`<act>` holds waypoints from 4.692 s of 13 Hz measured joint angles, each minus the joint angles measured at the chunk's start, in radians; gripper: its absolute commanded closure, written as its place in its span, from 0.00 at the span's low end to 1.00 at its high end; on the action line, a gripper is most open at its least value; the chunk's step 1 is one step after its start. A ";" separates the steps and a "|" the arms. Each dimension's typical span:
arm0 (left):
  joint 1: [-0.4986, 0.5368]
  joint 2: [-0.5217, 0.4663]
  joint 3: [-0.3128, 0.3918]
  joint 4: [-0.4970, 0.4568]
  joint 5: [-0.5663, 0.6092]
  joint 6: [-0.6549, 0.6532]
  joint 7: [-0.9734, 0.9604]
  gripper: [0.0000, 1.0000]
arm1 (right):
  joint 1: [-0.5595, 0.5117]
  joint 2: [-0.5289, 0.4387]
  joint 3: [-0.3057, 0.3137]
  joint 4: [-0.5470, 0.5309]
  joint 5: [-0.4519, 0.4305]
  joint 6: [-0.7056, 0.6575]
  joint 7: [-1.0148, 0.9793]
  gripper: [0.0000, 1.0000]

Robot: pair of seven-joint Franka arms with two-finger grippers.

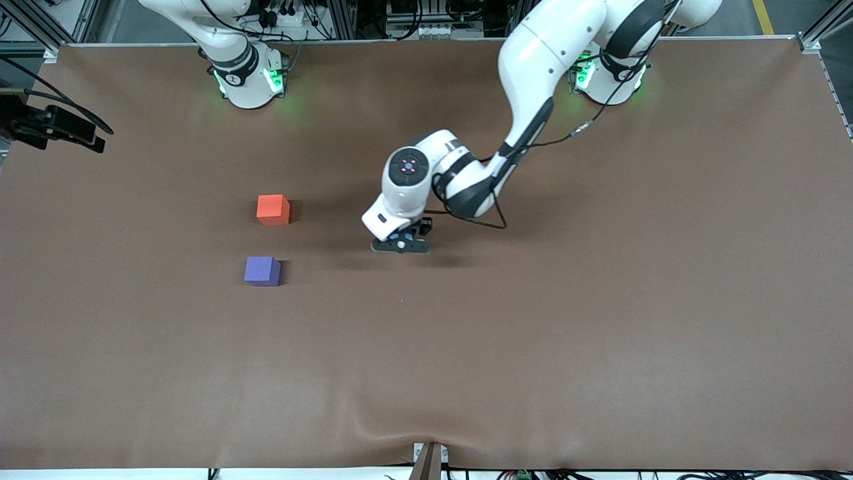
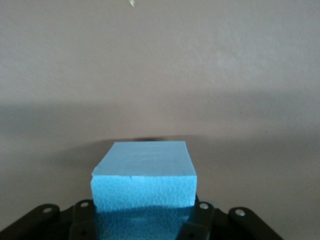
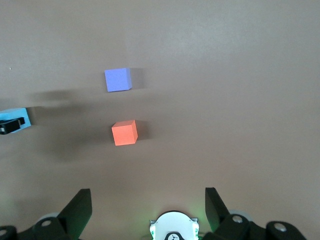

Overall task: Place blue block between orange and purple blocks
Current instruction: 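Lift the blue block with the left gripper and carry it toward the table middle, then set the blue block down with the left gripper while the right gripper reaches in, then grasp the blue block with the right gripper while the left gripper withdraws, then carry the blue block with the right gripper toward the orange and purple blocks, then lower the blue block between the orange and purple blocks with the right gripper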

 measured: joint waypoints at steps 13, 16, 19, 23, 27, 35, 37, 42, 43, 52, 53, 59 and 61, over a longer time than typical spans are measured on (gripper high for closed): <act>0.238 -0.385 0.097 0.065 0.000 -0.431 -0.037 0.00 | 0.068 0.225 0.058 -0.004 0.090 0.092 0.089 0.00; 0.397 -0.473 0.099 0.049 0.000 -0.587 0.152 0.00 | 0.163 0.263 0.065 -0.007 0.128 0.134 0.251 0.00; 0.533 -0.544 0.099 -0.006 0.000 -0.626 0.283 0.00 | 0.288 0.332 0.069 -0.015 0.132 0.225 0.406 0.00; 0.631 -0.585 0.098 -0.058 0.000 -0.626 0.399 0.00 | 0.501 0.429 0.071 -0.121 0.132 0.531 0.639 0.00; 0.668 -0.612 0.098 -0.130 0.000 -0.585 0.472 0.00 | 0.589 0.518 0.069 -0.174 0.131 0.701 0.686 0.00; 0.671 -0.764 0.092 -0.353 0.000 -0.487 0.484 0.00 | 0.638 0.633 0.068 -0.178 0.090 0.854 0.730 0.00; 0.684 -0.811 0.092 -0.366 0.000 -0.496 0.485 0.00 | 0.649 0.639 0.068 -0.188 0.069 0.873 0.737 0.01; 0.706 -0.901 0.089 -0.378 0.000 -0.550 0.505 0.00 | 0.662 0.657 0.068 -0.208 0.029 0.925 0.739 0.95; 0.706 -0.910 0.086 -0.380 0.000 -0.550 0.513 0.00 | 0.663 0.655 0.068 -0.206 0.022 0.925 0.739 1.00; 0.706 -0.923 0.085 -0.387 0.000 -0.569 0.523 0.00 | 0.483 0.467 0.063 -0.073 -0.007 0.420 0.547 1.00; 0.706 -0.923 0.085 -0.387 0.000 -0.571 0.523 0.00 | 0.448 0.443 0.062 -0.093 -0.011 0.416 0.473 1.00; 0.707 -0.935 0.086 -0.382 0.000 -0.613 0.534 0.00 | 0.275 0.347 0.059 -0.342 -0.012 0.584 0.206 1.00; 0.707 -0.936 0.086 -0.382 0.000 -0.622 0.536 0.00 | 0.256 0.341 0.059 -0.408 -0.013 0.622 0.189 1.00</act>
